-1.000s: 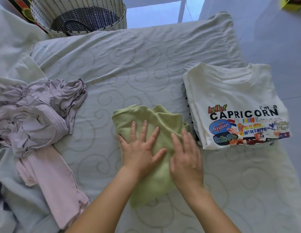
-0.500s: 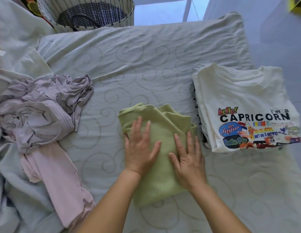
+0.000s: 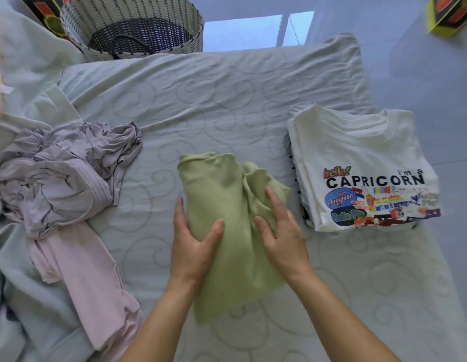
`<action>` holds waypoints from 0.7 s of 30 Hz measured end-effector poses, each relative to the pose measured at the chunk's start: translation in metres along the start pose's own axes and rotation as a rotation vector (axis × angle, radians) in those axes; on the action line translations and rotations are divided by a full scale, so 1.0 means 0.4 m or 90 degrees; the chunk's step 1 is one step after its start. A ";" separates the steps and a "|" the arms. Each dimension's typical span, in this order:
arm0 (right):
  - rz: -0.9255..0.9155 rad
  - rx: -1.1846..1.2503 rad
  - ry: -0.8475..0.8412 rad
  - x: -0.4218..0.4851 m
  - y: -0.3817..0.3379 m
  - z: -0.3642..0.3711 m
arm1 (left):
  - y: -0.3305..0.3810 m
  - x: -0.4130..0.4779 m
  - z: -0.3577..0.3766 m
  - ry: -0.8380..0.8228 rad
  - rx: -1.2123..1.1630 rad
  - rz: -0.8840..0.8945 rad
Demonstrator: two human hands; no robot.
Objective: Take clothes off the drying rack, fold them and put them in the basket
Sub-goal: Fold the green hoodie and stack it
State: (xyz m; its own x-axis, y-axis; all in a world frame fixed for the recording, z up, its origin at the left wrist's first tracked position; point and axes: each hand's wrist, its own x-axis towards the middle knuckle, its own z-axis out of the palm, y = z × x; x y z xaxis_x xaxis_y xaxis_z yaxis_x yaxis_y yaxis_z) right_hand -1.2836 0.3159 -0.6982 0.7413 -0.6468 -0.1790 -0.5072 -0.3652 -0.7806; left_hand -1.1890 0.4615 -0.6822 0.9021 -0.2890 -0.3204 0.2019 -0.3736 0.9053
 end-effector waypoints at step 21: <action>0.109 0.009 0.121 0.299 0.247 -0.588 | 0.300 0.075 0.592 -0.108 0.082 0.092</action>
State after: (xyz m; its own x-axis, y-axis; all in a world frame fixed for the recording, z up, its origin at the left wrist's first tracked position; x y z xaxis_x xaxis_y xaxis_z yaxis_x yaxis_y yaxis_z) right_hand -1.3484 0.0448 -0.6558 0.5479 -0.8136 -0.1945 -0.6108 -0.2302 -0.7576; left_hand -1.2278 0.1994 -0.6494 0.8393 -0.4871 -0.2415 0.0150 -0.4233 0.9058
